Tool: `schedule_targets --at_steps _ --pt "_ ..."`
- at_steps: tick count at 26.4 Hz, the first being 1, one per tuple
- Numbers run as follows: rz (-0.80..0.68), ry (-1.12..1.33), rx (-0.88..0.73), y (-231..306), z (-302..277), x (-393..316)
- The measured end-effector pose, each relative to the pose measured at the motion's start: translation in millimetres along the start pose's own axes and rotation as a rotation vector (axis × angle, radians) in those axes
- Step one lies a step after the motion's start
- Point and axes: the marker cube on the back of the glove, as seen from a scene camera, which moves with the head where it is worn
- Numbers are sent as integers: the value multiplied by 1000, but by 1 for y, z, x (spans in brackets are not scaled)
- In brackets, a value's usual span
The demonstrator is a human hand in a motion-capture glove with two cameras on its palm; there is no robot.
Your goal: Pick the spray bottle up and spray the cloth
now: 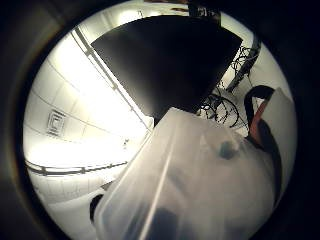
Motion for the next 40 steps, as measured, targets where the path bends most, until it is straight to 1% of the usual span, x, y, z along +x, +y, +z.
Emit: schedule_targets --at_steps 5,8,12,17,21,24,29,34,40 --pt "3 28 -117 14 -4 -8" --pt "-40 82 -219 28 -3 -24" --pt "-113 204 -398 48 -3 -54" --pt "-177 456 -652 79 3 -99" --pt "-207 817 -839 105 13 -121" --pt "-185 1042 -941 118 21 -125" --pt "-122 1260 -1048 132 38 -121" --pt "-97 1448 -1082 140 52 -111" --pt "-71 1566 -1151 157 74 -78"
